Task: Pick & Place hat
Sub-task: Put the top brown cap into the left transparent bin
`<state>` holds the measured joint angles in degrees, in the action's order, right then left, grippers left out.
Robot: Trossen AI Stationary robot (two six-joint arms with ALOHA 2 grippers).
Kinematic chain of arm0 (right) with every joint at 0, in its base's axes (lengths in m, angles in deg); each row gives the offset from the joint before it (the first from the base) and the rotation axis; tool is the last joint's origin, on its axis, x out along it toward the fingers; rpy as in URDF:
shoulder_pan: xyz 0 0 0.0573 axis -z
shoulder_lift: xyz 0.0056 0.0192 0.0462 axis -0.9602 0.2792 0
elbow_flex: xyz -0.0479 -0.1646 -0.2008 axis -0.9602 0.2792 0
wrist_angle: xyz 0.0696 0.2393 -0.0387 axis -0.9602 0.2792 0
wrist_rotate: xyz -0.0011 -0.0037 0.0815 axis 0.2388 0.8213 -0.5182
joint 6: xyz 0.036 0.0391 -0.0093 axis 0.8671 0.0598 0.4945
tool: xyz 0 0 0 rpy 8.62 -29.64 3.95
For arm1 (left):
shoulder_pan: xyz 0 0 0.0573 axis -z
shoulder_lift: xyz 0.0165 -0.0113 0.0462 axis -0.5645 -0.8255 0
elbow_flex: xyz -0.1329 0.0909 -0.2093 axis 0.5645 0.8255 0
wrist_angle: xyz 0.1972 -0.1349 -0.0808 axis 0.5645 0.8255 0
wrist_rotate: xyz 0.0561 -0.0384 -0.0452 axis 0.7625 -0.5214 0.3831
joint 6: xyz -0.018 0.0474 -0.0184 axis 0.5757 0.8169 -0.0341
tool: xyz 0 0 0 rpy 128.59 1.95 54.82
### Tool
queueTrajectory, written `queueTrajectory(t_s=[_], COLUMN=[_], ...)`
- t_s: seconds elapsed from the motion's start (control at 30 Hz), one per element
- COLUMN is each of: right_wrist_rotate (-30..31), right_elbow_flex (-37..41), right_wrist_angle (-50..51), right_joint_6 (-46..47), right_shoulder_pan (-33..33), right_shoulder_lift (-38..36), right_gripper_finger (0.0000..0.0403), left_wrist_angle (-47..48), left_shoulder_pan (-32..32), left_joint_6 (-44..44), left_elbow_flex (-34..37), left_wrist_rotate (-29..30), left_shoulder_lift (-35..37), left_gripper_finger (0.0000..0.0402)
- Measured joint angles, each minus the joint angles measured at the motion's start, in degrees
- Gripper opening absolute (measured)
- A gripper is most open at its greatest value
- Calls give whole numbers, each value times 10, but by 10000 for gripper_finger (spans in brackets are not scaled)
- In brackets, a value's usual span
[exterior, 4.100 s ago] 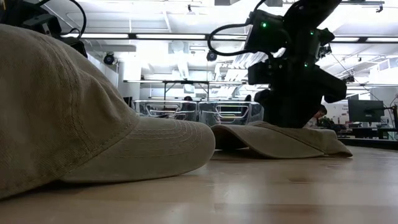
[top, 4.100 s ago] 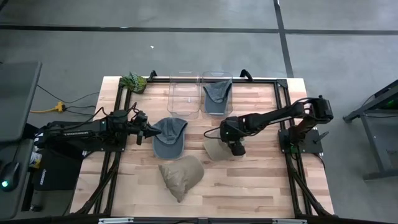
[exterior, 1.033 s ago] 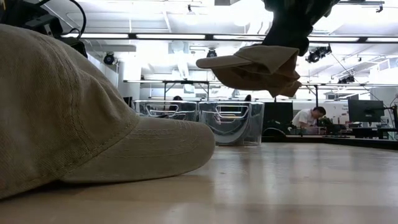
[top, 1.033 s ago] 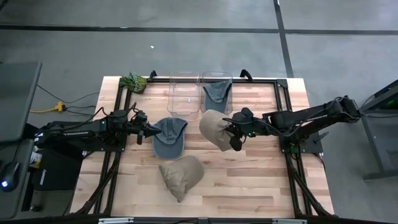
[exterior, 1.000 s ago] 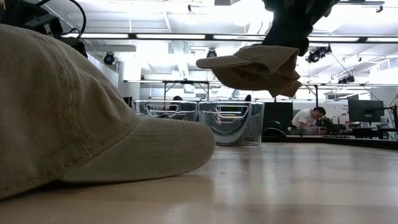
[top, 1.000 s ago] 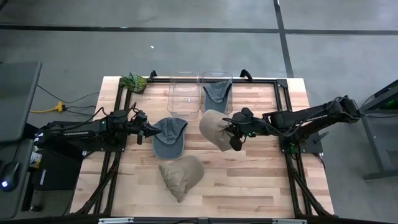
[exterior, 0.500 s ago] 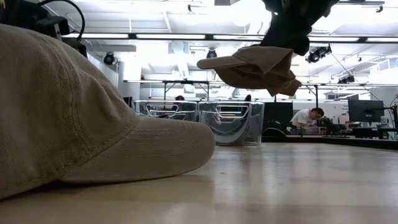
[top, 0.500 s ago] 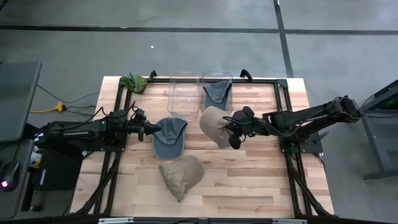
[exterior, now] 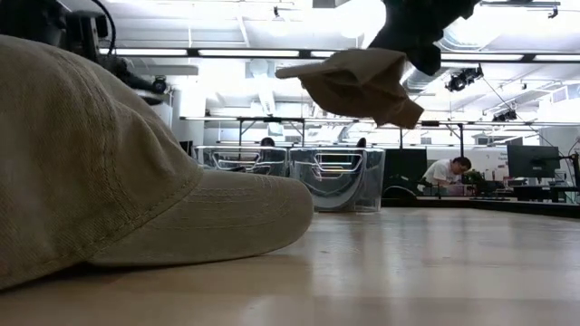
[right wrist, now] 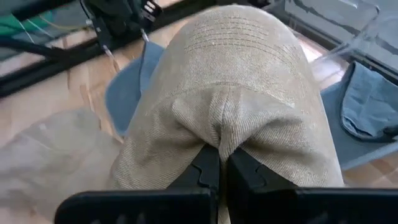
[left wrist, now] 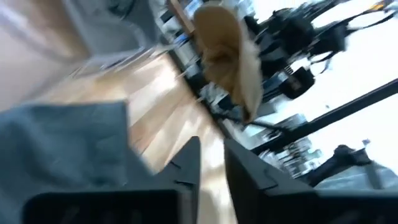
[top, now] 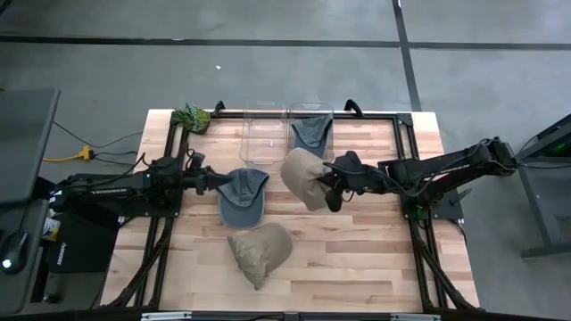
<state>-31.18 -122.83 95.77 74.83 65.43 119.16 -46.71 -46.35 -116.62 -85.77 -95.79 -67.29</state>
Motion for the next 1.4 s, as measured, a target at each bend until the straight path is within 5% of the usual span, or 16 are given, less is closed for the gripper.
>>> queueTrajectory(t_s=[0.23, 0.4, 0.83, 1.07, 1.4], right_wrist_rotate=[-48, -88, -137, -123, -80], right_elbow_flex=[0, 0, 0, 0, 0], right_wrist_angle=[-109, -188, -392, -375, -327], right_joint_6=[10, 29, 75, 71, 41], right_shoulder_pan=[11, 25, 52, 61, 69], right_shoulder_lift=[0, 0, 0, 0, 1], right_gripper_finger=[0, 0, 0, 0, 0], left_wrist_angle=[-59, -70, -268, -352, -353], left_shoulder_pan=[0, 0, 0, 0, 0], left_joint_6=[-35, -37, -54, -59, -63], left_elbow_flex=[-5, -28, -35, -101, -255], left_wrist_rotate=[15, 33, 45, 33, -32], left_shoulder_lift=[0, -1, -135, -280, -438], left_gripper_finger=[170, 212, 218, 218, 218])
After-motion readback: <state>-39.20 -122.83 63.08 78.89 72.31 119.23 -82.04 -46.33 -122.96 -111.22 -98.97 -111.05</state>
